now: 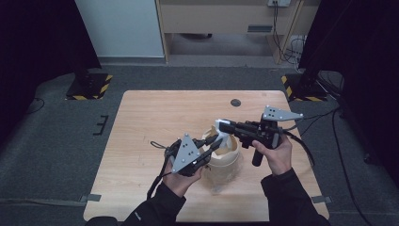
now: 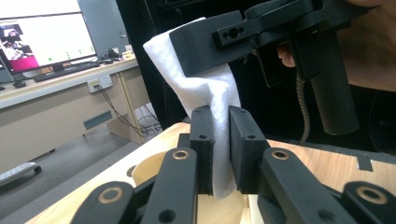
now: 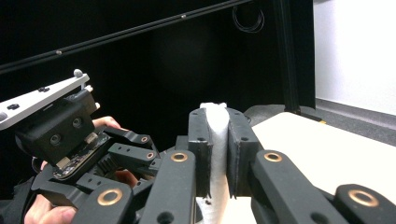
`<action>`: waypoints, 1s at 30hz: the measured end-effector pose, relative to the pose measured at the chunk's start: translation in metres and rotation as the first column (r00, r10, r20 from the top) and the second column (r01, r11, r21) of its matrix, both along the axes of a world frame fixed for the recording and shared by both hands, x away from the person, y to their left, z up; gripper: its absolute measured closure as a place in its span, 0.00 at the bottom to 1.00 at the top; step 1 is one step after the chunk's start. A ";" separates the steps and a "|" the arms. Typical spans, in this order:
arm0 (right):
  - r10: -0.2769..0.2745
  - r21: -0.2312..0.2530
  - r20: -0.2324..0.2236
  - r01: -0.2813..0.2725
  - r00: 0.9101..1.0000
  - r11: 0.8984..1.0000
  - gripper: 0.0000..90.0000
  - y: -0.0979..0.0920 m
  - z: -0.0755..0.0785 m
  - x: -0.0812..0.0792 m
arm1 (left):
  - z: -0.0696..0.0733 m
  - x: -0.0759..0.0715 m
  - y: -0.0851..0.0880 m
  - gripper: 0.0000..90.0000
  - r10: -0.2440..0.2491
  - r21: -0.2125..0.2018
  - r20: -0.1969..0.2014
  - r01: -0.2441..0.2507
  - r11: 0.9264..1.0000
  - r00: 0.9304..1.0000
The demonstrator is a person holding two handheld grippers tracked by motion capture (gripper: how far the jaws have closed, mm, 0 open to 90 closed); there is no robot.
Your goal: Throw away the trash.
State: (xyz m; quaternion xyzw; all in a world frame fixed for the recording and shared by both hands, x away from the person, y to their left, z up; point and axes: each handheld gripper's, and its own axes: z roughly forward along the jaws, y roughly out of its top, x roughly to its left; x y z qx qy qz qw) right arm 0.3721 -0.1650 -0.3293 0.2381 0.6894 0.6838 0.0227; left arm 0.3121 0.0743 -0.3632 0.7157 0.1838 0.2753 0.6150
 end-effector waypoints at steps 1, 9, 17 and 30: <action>-0.002 0.004 0.000 0.002 1.000 1.000 0.92 0.000 0.000 0.000 | 0.001 -0.002 0.002 0.86 0.001 -0.008 -0.005 -0.001 1.000 1.000; -0.049 0.034 0.029 0.048 0.998 0.998 0.92 -0.006 0.005 0.000 | 0.000 -0.009 0.031 0.71 0.062 -0.013 -0.051 -0.062 0.998 0.997; -0.110 0.083 0.065 0.104 0.992 0.991 0.92 -0.015 0.011 0.000 | -0.033 0.000 0.083 0.59 0.197 0.072 -0.206 -0.186 0.980 0.958; -0.311 0.156 0.113 0.292 0.944 0.944 0.92 -0.050 0.021 0.005 | -0.116 0.022 0.140 0.42 0.382 0.248 -0.453 -0.298 0.922 0.806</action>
